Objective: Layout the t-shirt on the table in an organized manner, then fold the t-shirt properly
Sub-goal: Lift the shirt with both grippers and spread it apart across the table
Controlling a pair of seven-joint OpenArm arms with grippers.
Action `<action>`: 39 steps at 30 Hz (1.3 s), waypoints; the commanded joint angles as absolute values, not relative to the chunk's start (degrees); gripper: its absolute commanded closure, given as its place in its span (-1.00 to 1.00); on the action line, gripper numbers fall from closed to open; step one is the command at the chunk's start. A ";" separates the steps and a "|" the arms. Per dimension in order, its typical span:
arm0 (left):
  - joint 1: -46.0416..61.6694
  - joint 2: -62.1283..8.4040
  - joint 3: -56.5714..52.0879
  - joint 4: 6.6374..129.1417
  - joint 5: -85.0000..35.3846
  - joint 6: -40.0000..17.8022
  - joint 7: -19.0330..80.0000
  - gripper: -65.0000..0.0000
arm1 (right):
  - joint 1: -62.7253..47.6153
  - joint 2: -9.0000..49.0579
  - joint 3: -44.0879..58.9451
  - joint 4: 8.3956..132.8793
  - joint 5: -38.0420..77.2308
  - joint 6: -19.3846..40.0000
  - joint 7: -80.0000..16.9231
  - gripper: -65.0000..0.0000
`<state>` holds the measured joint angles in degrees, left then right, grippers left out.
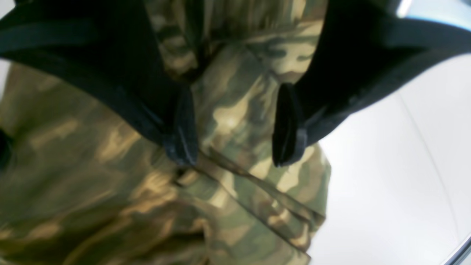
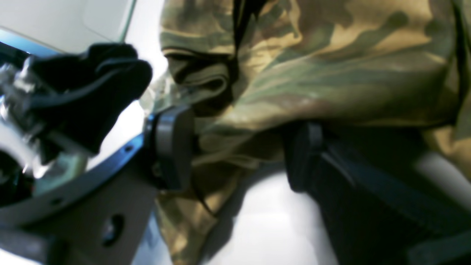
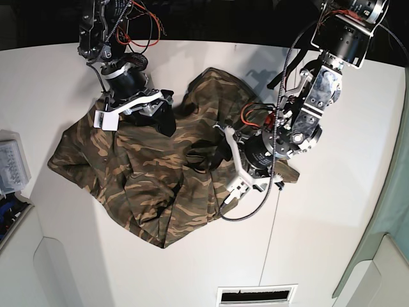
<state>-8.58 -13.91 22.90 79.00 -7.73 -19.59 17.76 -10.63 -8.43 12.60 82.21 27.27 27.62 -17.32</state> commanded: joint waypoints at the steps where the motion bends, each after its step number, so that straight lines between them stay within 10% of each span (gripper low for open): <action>1: -10.76 -12.60 22.90 78.59 -8.38 -18.70 16.12 -0.11 | -10.28 -8.60 12.51 83.00 27.20 27.86 -16.27 -0.14; 21: -12.75 -5.41 22.92 67.48 -4.62 -18.79 13.52 -0.11 | -8.84 -8.62 12.51 76.03 26.76 27.24 -13.32 -0.14; 24: -13.04 -5.41 22.92 65.93 -4.45 -15.81 13.21 -0.08 | -8.43 -8.62 12.51 74.91 26.72 27.24 -12.84 0.11; 30: -13.85 -5.41 22.92 65.93 -4.45 -11.09 12.69 1.00 | -7.79 -8.62 12.51 74.89 25.69 31.79 -11.22 1.00; 39: -15.79 -7.07 20.36 73.43 -6.72 -11.84 21.63 1.00 | -10.39 -6.90 14.57 76.93 24.88 33.04 -12.43 1.00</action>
<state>-14.28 -7.20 20.51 72.40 -6.55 -11.86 22.98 -10.35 -7.14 14.37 75.94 24.18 32.21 -13.39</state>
